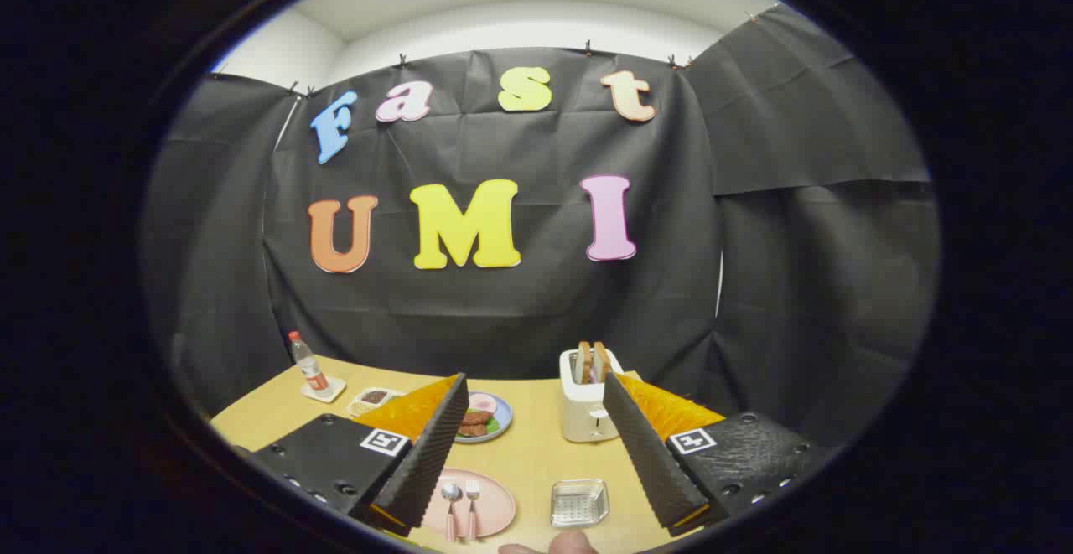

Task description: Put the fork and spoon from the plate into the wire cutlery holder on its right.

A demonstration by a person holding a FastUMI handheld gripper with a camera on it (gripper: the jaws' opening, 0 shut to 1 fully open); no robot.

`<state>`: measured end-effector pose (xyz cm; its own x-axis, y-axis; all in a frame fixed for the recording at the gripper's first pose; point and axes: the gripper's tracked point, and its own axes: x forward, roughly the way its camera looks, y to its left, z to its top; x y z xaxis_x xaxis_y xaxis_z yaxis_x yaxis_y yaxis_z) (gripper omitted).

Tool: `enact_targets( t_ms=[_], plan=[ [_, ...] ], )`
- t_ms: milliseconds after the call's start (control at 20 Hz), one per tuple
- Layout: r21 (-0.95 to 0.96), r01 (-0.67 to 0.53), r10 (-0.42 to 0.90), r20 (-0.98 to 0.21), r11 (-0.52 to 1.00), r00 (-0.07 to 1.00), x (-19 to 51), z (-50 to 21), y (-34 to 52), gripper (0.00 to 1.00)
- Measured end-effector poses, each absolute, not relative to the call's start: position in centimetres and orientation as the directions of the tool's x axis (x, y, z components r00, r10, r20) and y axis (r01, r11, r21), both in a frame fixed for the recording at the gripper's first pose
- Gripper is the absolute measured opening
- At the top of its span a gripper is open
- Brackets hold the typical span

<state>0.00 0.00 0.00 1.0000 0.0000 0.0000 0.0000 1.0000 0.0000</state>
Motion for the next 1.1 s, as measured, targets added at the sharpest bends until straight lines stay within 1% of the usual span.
enact_targets(
  t_ms=[400, 800, 950, 1100],
  plan=[
    [0.0, -0.009, 0.009, -0.001, 1.0, 1.0, 0.2, 1.0, -0.2, 0.96],
    [-0.009, -0.042, 0.042, -0.048, 0.999, 0.998, 0.3, -0.5, 1.3, 0.96],
    [-0.032, -0.096, 0.091, -0.125, 0.995, 0.988, 0.6, -3.0, 3.2, 0.96],
    [-0.047, -0.156, 0.138, -0.27, 0.987, 0.953, 1.3, -7.5, 5.3, 0.96]
  ],
)
